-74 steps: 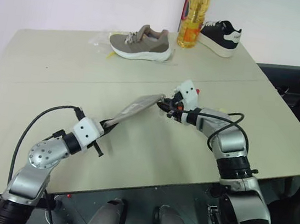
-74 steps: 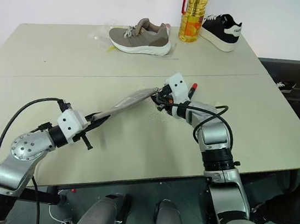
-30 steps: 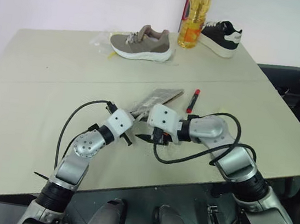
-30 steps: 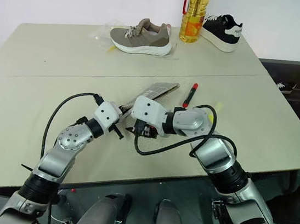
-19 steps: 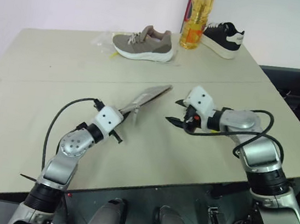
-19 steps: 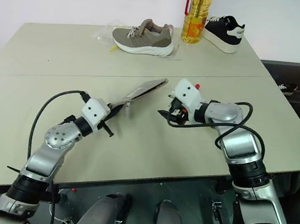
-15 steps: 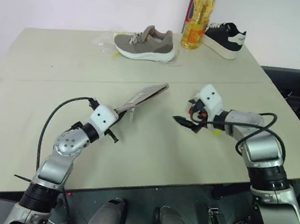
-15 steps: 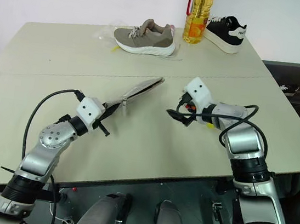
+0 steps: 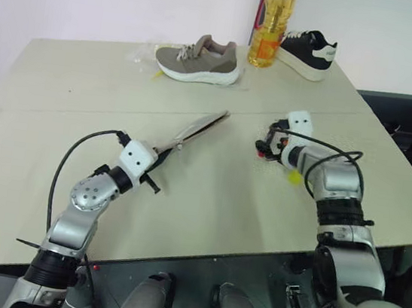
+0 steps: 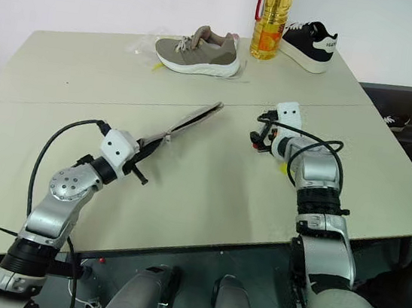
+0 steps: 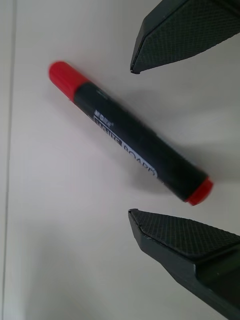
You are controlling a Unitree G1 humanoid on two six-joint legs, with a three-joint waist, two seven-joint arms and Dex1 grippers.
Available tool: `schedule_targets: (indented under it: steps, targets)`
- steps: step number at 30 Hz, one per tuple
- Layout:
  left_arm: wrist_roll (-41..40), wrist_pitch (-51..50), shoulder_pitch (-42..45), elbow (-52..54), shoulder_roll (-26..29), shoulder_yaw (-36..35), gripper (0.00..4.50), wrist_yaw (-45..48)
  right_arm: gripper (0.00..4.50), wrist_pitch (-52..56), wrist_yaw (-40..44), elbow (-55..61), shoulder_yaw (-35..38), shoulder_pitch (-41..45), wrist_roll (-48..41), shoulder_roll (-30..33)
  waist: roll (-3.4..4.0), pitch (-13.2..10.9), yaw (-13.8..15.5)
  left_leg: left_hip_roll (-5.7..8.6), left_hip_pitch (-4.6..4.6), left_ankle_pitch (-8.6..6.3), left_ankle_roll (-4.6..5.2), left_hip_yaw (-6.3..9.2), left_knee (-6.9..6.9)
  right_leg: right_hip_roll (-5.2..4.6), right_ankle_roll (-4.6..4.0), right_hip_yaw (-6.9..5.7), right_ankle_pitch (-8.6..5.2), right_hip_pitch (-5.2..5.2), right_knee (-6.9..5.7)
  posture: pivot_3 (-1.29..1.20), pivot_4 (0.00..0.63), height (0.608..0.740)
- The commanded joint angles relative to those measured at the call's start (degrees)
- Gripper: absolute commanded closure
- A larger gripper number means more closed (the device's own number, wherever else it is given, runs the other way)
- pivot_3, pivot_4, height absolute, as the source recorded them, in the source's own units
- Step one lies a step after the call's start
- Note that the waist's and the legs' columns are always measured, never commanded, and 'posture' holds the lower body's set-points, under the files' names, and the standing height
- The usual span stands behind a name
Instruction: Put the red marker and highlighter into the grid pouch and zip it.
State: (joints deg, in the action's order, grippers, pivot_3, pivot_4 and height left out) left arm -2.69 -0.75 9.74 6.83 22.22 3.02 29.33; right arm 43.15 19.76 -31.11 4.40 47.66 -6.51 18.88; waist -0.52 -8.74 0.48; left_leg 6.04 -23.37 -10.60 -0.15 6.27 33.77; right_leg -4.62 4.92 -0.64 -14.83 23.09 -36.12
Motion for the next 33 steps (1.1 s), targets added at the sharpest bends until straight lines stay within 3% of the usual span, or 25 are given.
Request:
schedule_targets:
  steps: [1,6,7,8,10,15,20,33]
  targets:
    - [0.5,1.0,0.1,1.5,-0.3,-0.3,4.5,-1.2,0.85,-1.4,-1.7,-1.4,0.7,1.9,0.0,-0.7,0.01,0.0,0.1,0.0,0.0,0.0,0.0,0.0,0.0,0.0,0.0,0.0,0.0,0.0,0.0,0.0,0.15,0.74]
    - [0.6,1.2,-0.4,1.4,-0.4,-0.5,4.5,-1.8,3.53,-1.3,-3.2,-2.0,-0.1,2.1,0.9,-0.5,0.01,0.0,0.0,0.01,0.0,0.0,0.0,0.0,0.01,0.0,0.0,0.01,0.0,0.0,0.0,0.0,0.15,0.74]
    - [0.6,1.2,-0.3,1.3,-0.5,-0.6,4.5,-1.9,3.97,-1.1,-3.3,-1.4,-0.1,2.1,1.0,-0.2,0.01,0.0,0.0,0.01,0.0,0.0,0.0,0.0,0.0,0.0,0.0,0.0,0.0,0.0,-0.01,0.0,0.15,0.74]
    - [0.6,1.2,-0.3,1.3,-0.5,-0.6,4.5,-2.0,4.09,-0.9,-3.1,-0.4,-0.2,1.9,1.1,0.2,0.01,0.0,0.0,0.0,0.01,0.0,0.0,0.0,0.0,0.01,-0.01,0.01,0.0,0.0,-0.01,0.0,0.15,0.74]
    - [0.5,1.2,-0.3,1.3,-0.4,-0.7,4.5,-2.0,4.09,-0.4,-2.6,1.4,-0.5,1.6,1.2,1.0,0.01,0.0,0.0,0.01,0.0,0.0,0.0,0.0,0.0,0.01,0.0,0.01,0.0,0.0,-0.01,0.0,0.15,0.74]
    - [-1.8,0.9,0.0,1.6,-0.3,-1.5,4.5,-0.8,4.09,-8.0,14.4,22.1,-9.3,-5.4,3.2,14.6,0.14,-0.1,0.2,0.06,-0.07,-0.01,0.03,0.0,0.02,-0.04,0.02,0.0,0.0,0.04,0.02,0.0,0.15,0.74]
    - [-3.3,0.7,-0.3,2.3,0.2,-1.3,4.5,1.0,4.09,-12.3,25.7,34.8,-10.5,-13.0,0.6,23.1,0.11,-0.1,0.0,0.0,-0.03,-0.05,0.07,-0.01,0.02,-0.03,0.07,-0.03,-0.02,-0.05,0.07,0.0,0.15,0.74]
    - [-3.1,0.6,-0.7,2.7,0.6,-0.3,4.5,2.8,4.09,-11.9,29.7,40.4,-10.7,-14.4,-0.4,23.8,0.08,-0.1,0.3,0.0,-0.07,-0.06,0.08,-0.01,0.11,-0.07,-0.13,-0.02,-0.12,-0.07,0.14,0.0,0.15,0.74]
